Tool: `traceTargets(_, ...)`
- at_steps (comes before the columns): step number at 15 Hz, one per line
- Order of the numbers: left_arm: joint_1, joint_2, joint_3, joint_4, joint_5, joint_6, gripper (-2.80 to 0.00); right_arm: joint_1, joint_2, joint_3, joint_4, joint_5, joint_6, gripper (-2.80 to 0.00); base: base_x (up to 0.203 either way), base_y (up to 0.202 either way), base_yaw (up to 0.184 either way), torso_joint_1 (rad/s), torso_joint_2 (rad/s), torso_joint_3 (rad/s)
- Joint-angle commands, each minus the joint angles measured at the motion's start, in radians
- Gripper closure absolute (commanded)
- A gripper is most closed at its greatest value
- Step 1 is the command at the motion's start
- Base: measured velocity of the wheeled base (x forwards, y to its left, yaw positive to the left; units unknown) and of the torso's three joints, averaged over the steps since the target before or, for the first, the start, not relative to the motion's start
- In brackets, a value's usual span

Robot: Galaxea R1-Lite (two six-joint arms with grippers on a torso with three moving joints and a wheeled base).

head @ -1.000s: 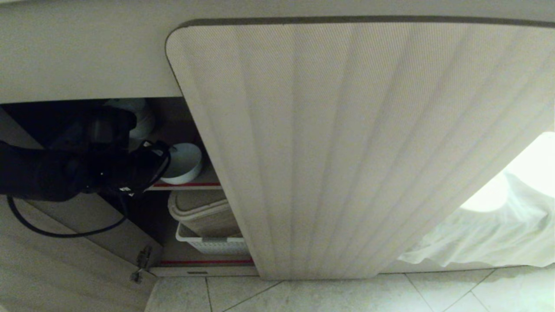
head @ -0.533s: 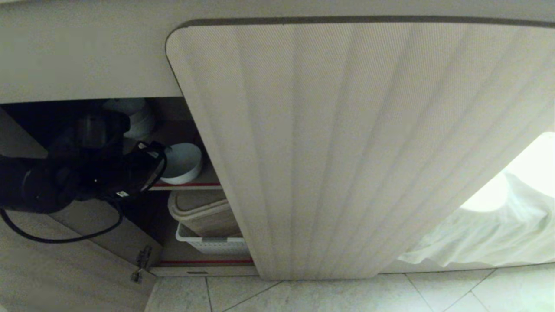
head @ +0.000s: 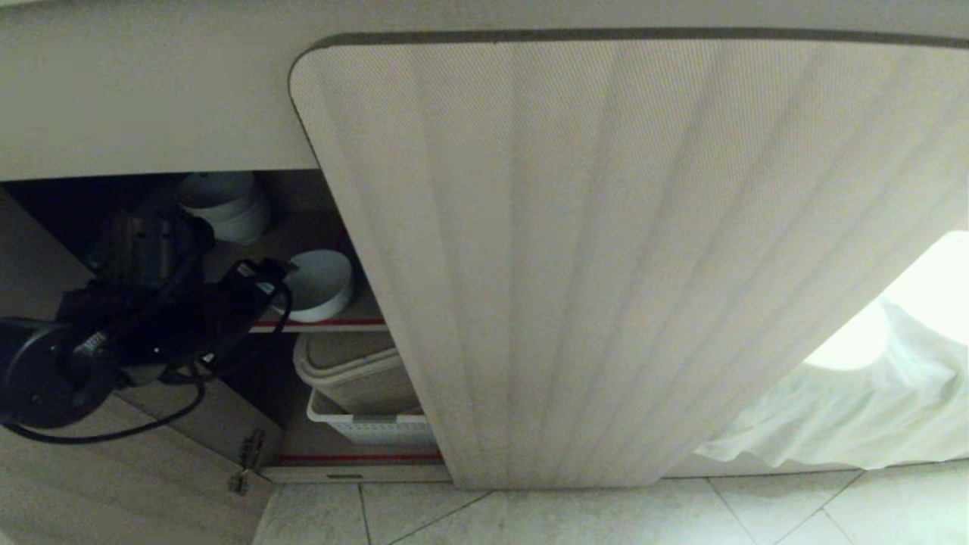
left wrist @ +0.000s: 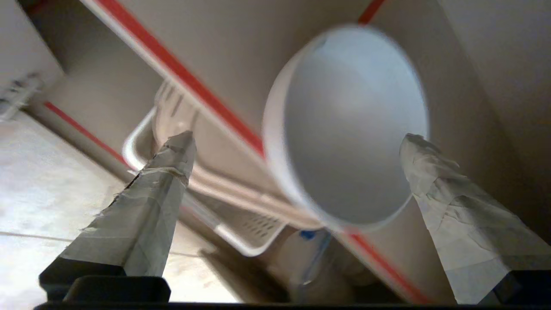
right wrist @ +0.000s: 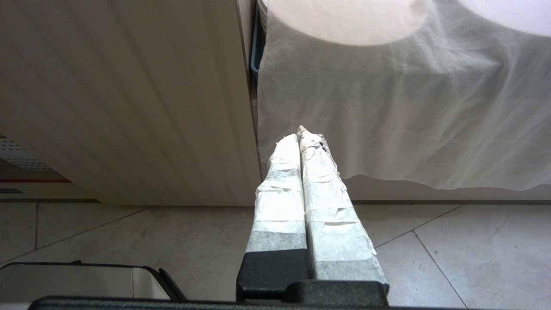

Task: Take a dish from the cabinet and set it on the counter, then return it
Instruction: Close the cabinet door

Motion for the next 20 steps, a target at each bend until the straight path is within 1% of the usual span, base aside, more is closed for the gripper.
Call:
traceTargets(1, -0.004, -0.038, 0.046, -0.014, 0.004, 0.020, -2.80, 0.001, 0.000, 0.000, 0.000, 0.000, 0.000, 0.00, 0.000, 0.000, 0.000, 0.000, 0.00, 0.000)
traceTargets(3, -0.002, -0.072, 0.098, -0.042, 0.005, 0.053, -2.80, 0.000, 0.000, 0.000, 0.000, 0.000, 0.000, 0.00, 0.000, 0.000, 0.000, 0.000, 0.00, 0.000)
traceTargets(5, -0.002, -0.091, 0.128, -0.078, 0.005, 0.058, -2.80, 0.000, 0.000, 0.000, 0.000, 0.000, 0.000, 0.00, 0.000, 0.000, 0.000, 0.000, 0.00, 0.000)
traceTargets(9, -0.003, -0.109, 0.136, -0.084, 0.006, 0.061, -2.80, 0.001, 0.000, 0.000, 0.000, 0.000, 0.000, 0.00, 0.000, 0.000, 0.000, 0.000, 0.00, 0.000)
traceTargets(10, -0.003, -0.114, 0.138, -0.084, 0.008, 0.071, 0.00, 0.002, 0.000, 0.000, 0.000, 0.000, 0.000, 0.00, 0.000, 0.000, 0.000, 0.000, 0.00, 0.000)
traceTargets(13, -0.002, -0.120, 0.167, -0.085, 0.009, 0.117, 0.00, 0.000, 0.000, 0.000, 0.000, 0.000, 0.000, 0.00, 0.000, 0.000, 0.000, 0.000, 0.00, 0.000)
traceTargets(18, -0.001, -0.140, 0.179, -0.085, 0.009, 0.123, 0.00, 0.001, 0.000, 0.000, 0.000, 0.000, 0.000, 0.00, 0.000, 0.000, 0.000, 0.000, 0.00, 0.000)
traceTargets(20, -0.001, -0.162, 0.193, -0.085, 0.008, 0.139, 0.00, 0.000, 0.000, 0.000, 0.000, 0.000, 0.000, 0.00, 0.000, 0.000, 0.000, 0.000, 0.00, 0.000)
